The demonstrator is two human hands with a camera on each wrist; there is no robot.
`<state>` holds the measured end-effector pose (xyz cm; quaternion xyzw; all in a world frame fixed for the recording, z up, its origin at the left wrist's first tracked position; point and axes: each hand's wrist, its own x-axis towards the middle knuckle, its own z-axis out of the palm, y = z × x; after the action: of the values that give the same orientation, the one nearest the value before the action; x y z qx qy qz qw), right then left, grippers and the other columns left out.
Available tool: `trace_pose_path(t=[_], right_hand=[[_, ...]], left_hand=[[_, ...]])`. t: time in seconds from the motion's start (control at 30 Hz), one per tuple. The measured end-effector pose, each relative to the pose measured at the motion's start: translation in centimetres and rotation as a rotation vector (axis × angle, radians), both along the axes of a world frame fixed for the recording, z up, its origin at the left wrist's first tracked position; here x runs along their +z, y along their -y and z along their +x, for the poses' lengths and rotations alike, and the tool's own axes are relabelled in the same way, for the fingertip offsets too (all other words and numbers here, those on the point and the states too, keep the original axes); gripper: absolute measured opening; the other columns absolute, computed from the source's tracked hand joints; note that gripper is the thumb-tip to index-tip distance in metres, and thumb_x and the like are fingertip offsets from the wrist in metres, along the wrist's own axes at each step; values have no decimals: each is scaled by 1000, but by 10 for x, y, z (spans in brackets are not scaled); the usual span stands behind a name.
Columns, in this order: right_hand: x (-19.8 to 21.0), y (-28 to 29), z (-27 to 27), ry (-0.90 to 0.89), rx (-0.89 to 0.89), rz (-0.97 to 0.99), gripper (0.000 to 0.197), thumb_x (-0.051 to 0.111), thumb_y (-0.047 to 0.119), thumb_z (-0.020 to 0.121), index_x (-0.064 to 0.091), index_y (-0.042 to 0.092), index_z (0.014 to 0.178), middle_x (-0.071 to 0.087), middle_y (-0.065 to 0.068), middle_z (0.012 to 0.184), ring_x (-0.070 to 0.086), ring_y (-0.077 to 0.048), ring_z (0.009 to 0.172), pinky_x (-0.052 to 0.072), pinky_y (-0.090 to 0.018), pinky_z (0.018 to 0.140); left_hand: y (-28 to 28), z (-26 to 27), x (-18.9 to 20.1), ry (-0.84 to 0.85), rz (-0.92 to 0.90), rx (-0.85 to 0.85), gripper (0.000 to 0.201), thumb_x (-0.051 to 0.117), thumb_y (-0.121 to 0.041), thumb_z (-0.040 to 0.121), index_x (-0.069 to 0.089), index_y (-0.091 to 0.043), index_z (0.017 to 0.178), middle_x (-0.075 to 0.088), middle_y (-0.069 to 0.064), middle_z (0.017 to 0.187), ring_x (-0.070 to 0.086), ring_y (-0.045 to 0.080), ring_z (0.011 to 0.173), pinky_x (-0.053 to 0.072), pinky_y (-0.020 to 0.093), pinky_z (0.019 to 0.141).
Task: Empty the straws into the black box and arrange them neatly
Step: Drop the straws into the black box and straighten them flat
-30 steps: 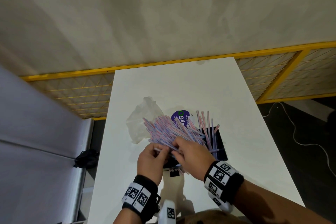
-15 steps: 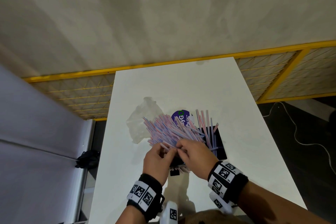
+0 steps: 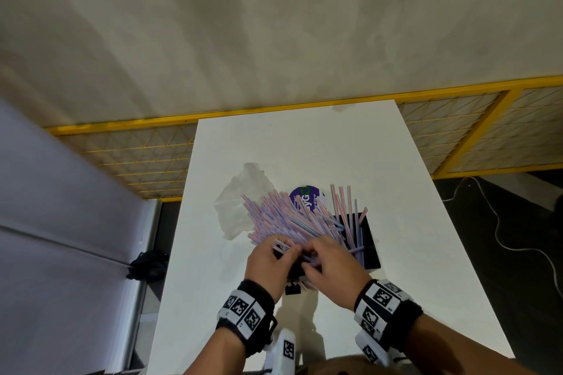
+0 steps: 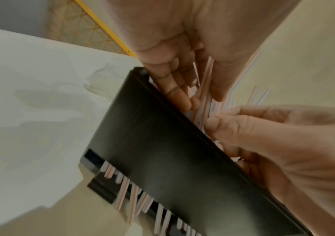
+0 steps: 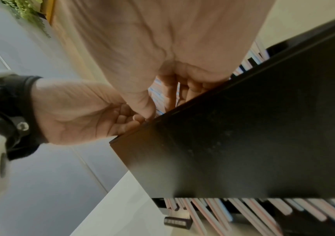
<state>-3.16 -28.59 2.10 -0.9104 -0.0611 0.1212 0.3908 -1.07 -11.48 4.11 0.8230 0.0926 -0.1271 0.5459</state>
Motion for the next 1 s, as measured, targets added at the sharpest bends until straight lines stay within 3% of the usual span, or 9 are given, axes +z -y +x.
trace_pose_path(t=[0.1, 0.2, 0.27, 0.5, 0.63, 0.77, 0.83, 0.9, 1.0], right_hand=[[-3, 0, -1, 8, 43, -31, 23, 57, 39, 96, 61, 26, 116, 49, 12, 109, 53, -5, 92, 41, -18, 75], [-5, 0, -2, 4, 56, -61, 21, 54, 41, 97, 60, 22, 105, 47, 9, 103, 51, -7, 85, 38, -23, 71], [-6, 1, -1, -5, 58, -68, 23, 55, 41, 98, 59, 19, 104, 46, 9, 102, 49, -8, 83, 38, -25, 71], [2, 3, 3, -37, 93, -74, 20, 57, 42, 97, 46, 27, 89, 44, 8, 99, 50, -12, 84, 44, -32, 74], [13, 7, 6, 12, 109, -103, 24, 59, 47, 93, 52, 25, 100, 48, 7, 104, 51, -13, 94, 49, -35, 81], [32, 12, 10, 85, 93, -35, 46, 59, 48, 90, 53, 29, 132, 50, 11, 122, 56, -8, 105, 52, -31, 89], [42, 11, 12, 112, 88, 3, 49, 58, 46, 90, 50, 33, 137, 48, 17, 121, 55, -1, 102, 51, -26, 87], [47, 11, 13, 143, 101, 25, 37, 54, 41, 90, 53, 34, 126, 47, 21, 106, 53, 1, 91, 48, -22, 78], [50, 15, 15, 152, 106, -24, 9, 53, 32, 95, 53, 24, 97, 53, 10, 87, 51, -9, 76, 46, -34, 69]], left_hand=[[-1, 2, 6, 53, 63, -36, 13, 76, -27, 87, 67, -29, 77, 72, -9, 75, 68, 11, 73, 58, 37, 75], [-4, 7, 18, 113, 123, -77, 15, 75, -36, 88, 66, -28, 79, 71, -9, 73, 65, 7, 67, 53, 26, 68], [-7, 10, 28, 160, 164, -97, 15, 75, -39, 88, 66, -30, 80, 70, -12, 70, 61, 2, 61, 49, 19, 62], [-18, 20, 75, 330, 253, -144, 16, 74, -43, 89, 68, -31, 81, 70, -15, 70, 66, 1, 66, 52, 21, 64], [-22, 18, 102, 429, 271, -147, 14, 73, -42, 91, 67, -34, 81, 68, -18, 70, 63, 1, 63, 43, 10, 58], [-21, 11, 111, 426, 185, -118, 11, 75, -40, 90, 69, -33, 84, 71, -14, 71, 67, 7, 68, 49, 15, 63], [-15, 7, 108, 383, 40, -99, 10, 77, -34, 90, 69, -33, 84, 73, -11, 72, 69, 10, 67, 53, 19, 65], [-5, 4, 101, 313, -140, -69, 11, 78, -26, 90, 70, -28, 82, 74, -5, 72, 70, 14, 68, 55, 25, 67], [4, 3, 80, 188, -331, 48, 11, 79, -16, 88, 70, -13, 84, 72, 7, 75, 67, 21, 70, 57, 37, 72]])
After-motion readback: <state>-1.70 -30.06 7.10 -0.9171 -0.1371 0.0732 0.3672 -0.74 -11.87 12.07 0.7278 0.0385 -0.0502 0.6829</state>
